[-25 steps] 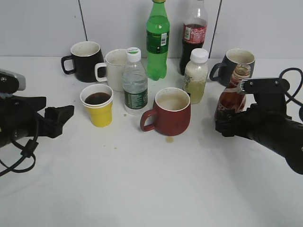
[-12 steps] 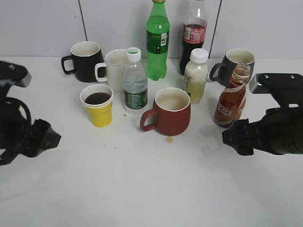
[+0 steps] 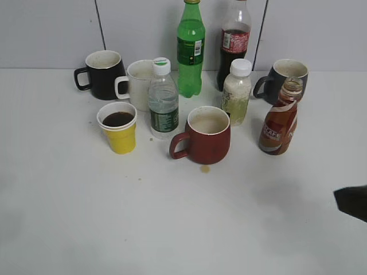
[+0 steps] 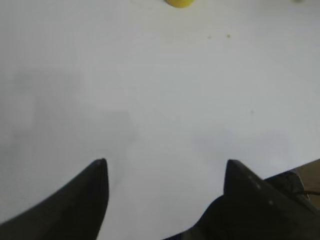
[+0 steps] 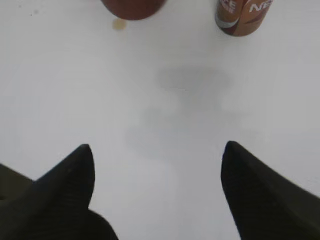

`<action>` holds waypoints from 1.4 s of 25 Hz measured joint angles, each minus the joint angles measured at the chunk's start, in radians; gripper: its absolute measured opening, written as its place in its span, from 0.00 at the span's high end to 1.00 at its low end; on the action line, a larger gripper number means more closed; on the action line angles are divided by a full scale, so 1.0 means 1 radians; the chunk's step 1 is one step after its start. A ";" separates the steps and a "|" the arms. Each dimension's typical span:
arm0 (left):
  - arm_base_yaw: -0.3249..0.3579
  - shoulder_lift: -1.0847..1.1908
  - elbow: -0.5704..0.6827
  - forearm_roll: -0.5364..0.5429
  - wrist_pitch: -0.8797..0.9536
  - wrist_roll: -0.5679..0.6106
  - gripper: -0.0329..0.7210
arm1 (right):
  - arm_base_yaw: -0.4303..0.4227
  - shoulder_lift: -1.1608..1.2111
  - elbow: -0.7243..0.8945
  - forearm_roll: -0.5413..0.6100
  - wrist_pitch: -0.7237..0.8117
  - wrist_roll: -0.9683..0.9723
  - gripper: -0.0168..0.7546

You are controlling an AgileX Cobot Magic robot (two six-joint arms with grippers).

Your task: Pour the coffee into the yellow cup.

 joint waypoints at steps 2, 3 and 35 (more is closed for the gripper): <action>0.000 -0.086 -0.002 0.000 0.040 0.000 0.26 | 0.000 -0.126 0.000 -0.030 0.094 0.000 0.21; 0.000 -0.133 -0.002 0.001 0.066 0.001 0.27 | 0.000 -0.183 0.000 -0.045 0.138 0.001 0.21; -0.002 -0.625 0.205 0.007 0.024 0.094 0.35 | 0.000 -0.567 -0.026 -0.133 0.464 0.028 0.21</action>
